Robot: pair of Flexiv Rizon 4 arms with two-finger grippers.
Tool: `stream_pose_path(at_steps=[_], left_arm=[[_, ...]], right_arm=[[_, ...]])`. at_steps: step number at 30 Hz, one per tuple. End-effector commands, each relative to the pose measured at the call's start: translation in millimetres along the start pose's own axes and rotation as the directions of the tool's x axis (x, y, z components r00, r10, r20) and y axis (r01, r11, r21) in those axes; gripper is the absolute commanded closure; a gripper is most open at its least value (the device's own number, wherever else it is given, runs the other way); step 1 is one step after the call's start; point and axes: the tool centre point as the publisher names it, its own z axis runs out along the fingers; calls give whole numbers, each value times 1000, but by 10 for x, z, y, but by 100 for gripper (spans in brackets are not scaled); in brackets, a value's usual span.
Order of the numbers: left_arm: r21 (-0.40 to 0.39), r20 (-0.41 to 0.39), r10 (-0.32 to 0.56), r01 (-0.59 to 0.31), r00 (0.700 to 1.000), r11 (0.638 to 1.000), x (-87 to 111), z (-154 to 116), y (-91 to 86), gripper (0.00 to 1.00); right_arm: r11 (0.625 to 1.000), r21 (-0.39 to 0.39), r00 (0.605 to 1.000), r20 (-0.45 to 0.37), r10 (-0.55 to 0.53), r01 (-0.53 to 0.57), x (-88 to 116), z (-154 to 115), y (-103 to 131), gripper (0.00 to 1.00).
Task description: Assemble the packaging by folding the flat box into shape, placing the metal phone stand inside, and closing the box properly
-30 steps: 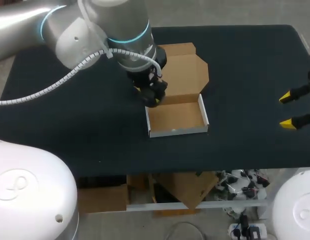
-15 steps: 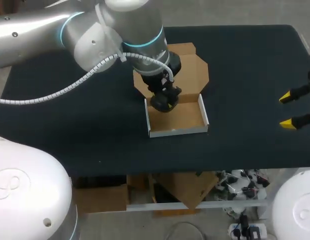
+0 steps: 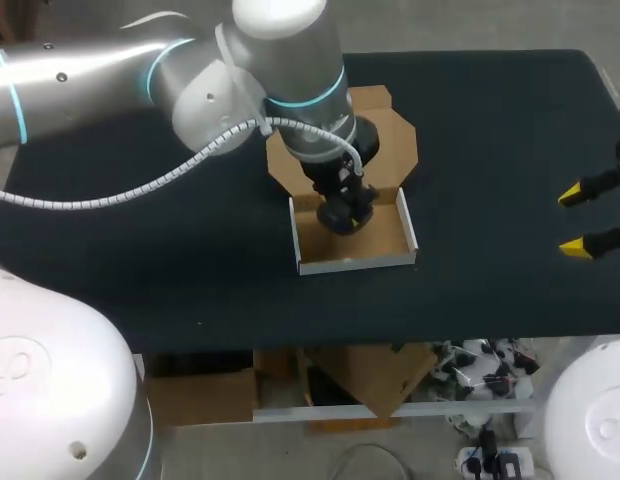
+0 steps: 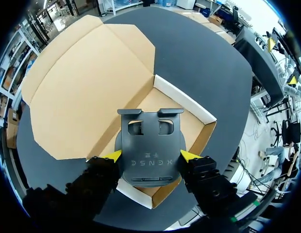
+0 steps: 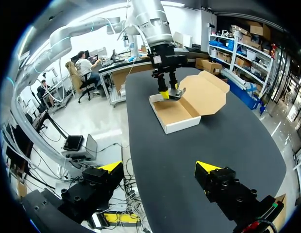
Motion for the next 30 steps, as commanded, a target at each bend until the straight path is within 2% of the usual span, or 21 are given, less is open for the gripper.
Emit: stream_pose_path(at_steps=[1, 17, 23, 24, 25, 26, 27, 28, 30], left_arm=[[-7, -4, 6, -6, 1000, 1000, 29, 137, -28, 100], [-21, -1, 9, -9, 1000, 1000, 47, 405, -66, 98], [-26, 8, -3, 3, 1000, 1000, 7, 463, -78, 55], [-25, 9, -4, 4, 1000, 1000, 4, 473, -80, 53], [-26, 11, -6, 6, 1000, 1000, 1, 486, -82, 44], [-27, 14, -7, 8, 1000, 1000, -1, 497, -83, 20], [-28, 16, -8, 9, 1000, 1000, -4, 506, -87, 4], [-29, 17, -9, 10, 1000, 1000, -7, 511, -90, 0], [-29, 19, -12, 12, 1000, 1000, -12, 513, -94, 0]], right_arm=[[1000, -2, 1000, 2, -1, 1, 8, -3, -5, 0], [1000, -2, 1000, 2, -1, 1, 8, -3, -5, 0], [1000, -2, 1000, 2, -1, 1, 8, -3, -5, 0], [1000, -2, 1000, 2, -1, 1, 8, -3, -5, 0], [1000, -2, 1000, 2, -1, 1, 8, -3, -5, 0], [1000, -2, 1000, 2, -1, 1, 8, -3, -5, 0], [1000, -2, 1000, 2, -1, 1, 8, -3, -5, 0], [1000, -2, 1000, 2, -1, 1, 8, -3, -5, 0], [1000, -2, 1000, 2, -1, 1, 8, -3, -5, 0]])
